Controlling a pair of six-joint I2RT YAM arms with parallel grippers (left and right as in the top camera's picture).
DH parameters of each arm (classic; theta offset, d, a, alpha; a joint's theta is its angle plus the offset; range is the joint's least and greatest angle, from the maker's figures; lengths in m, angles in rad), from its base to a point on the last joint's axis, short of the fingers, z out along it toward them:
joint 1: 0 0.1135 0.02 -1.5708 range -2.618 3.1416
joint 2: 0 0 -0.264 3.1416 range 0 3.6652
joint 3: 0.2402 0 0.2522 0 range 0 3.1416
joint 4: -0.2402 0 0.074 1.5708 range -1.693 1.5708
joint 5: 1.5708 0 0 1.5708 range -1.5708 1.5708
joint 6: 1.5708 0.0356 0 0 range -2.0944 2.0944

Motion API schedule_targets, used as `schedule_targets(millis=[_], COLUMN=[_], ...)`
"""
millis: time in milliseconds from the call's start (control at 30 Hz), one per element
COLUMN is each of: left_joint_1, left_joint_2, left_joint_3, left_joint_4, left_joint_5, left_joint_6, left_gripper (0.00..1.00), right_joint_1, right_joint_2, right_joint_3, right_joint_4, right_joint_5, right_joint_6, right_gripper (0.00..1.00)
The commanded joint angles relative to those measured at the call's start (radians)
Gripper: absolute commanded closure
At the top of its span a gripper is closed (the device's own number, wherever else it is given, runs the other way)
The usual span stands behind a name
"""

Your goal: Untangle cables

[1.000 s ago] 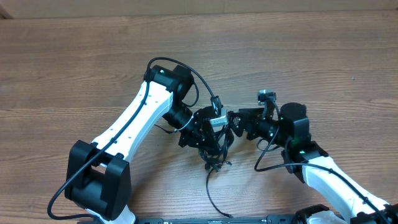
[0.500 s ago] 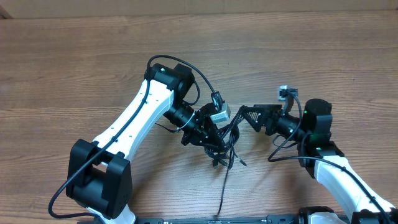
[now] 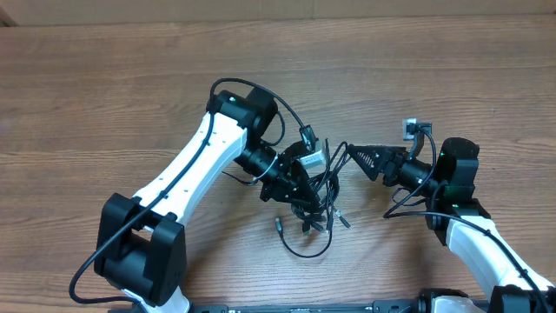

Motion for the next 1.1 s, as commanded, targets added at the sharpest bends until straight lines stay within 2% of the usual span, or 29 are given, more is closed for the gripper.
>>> schedule_targets(millis=[0,233,433,567,667,900,1000,1067], left_joint_1=[-0.026,-0.024,-0.024,-0.024,-0.024,-0.024,-0.024,-0.024], left_joint_2=[-0.054,-0.054,-0.054,-0.054,-0.054,-0.054,-0.054,-0.054], left_joint_3=[-0.025,-0.025,-0.025,-0.025,-0.025,-0.025,-0.025,-0.025], left_joint_4=[-0.019,0.011,0.015,0.039,0.067,0.104,0.132,0.143], left_joint_5=[0.049,0.052,-0.007,-0.044,-0.061,-0.067,-0.044,0.005], left_joint_6=[-0.065,-0.065,-0.067,-0.145,-0.192,-0.192,-0.192,-0.191], left_gripper=[0.96,0.96,0.95,0.94,0.96,0.96,0.96,0.96], right_joint_1=[-0.038,-0.013,-0.037,-0.018,0.004,0.082,0.124,0.16], right_joint_2=[0.027,0.026,0.026,0.026,0.026,0.026,0.026,0.026], right_joint_3=[0.008,0.008,0.009,0.008,0.008,0.008,0.006,0.006], right_joint_4=[0.005,0.038,0.146,0.159,0.155,0.155,0.132,0.072], right_joint_5=[0.212,0.142,-0.127,-0.217,-0.229,-0.309,-0.249,-0.137], right_joint_6=[0.071,0.071,0.071,0.071,0.071,0.071,0.071,0.063], right_gripper=[0.21,0.2,0.2,0.2,0.2,0.2,0.21,0.21])
